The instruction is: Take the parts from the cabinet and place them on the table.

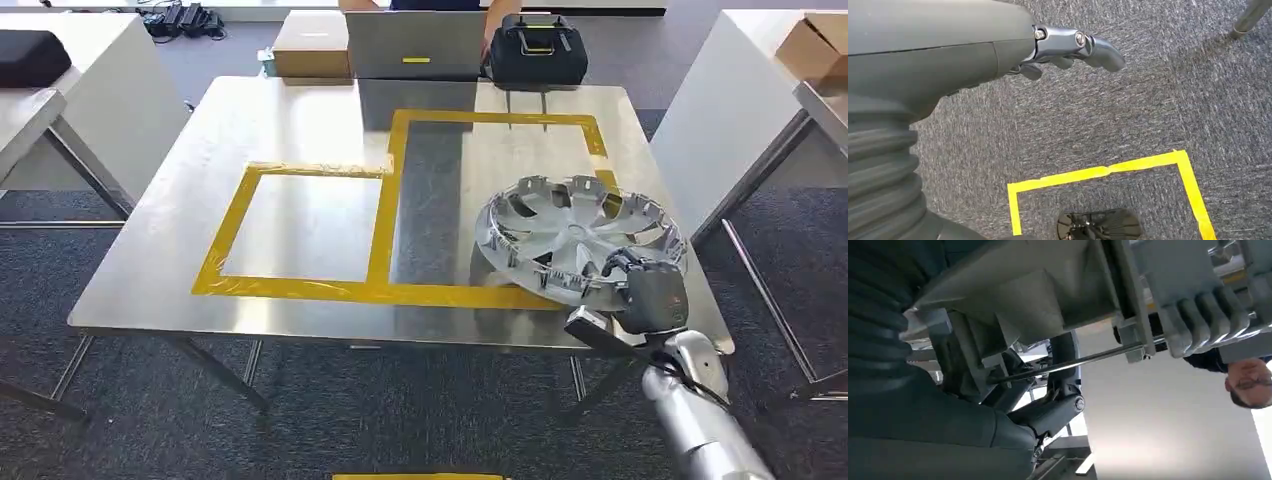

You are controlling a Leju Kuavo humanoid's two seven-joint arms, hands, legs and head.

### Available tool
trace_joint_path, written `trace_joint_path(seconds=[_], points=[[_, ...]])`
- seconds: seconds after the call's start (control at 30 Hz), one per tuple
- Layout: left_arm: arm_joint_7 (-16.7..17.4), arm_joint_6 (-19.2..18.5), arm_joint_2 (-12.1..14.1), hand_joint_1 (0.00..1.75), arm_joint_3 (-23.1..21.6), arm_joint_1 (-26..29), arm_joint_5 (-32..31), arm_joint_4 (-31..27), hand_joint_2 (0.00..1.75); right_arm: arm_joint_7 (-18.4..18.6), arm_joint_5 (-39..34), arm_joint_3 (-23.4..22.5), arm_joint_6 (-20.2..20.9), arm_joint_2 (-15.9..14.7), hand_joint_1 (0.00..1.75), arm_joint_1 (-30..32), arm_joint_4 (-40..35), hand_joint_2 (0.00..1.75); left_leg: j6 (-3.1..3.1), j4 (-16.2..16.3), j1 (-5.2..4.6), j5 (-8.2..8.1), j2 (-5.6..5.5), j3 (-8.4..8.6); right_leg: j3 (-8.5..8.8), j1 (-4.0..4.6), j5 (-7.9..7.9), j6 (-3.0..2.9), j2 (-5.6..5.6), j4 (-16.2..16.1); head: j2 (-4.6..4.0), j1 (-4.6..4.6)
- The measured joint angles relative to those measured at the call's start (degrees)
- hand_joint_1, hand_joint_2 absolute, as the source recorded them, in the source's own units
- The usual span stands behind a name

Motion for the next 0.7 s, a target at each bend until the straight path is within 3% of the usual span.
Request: trace_joint_path(seconds=[0.33,0.53,0.7], points=[[0.3,0.0,0.0,0.0,0.0,-0.5,-1.7,0.0,1.75,3.9,4.8,3.5,-0.3,0.9,1.75,-8.6,12.0,1.75,0.0,0.0,0.0,0.0,0.0,-0.02,0.0,0.0,0.01,0.0,0.04,0.0,-0.02,0.0],[0.2,-0.1,0.1,0.0,0.0,-0.8,-2.7,0.0,1.75,6.8,6.8,5.6,0.9,2.4,1.75,-12.2,14.9,1.75,0.0,0.0,0.0,0.0,0.01,-0.03,0.0,0.0,0.04,0.02,0.07,-0.1,-0.02,0.0],[0.5,-0.2,0.1,0.0,0.0,-1.1,-3.0,-0.1,1.75,6.5,7.3,6.8,2.2,3.7,1.75,-14.7,16.2,1.75,0.0,0.0,0.01,0.0,0.01,-0.04,0.02,0.01,0.04,0.03,0.08,-0.1,-0.02,0.0]])
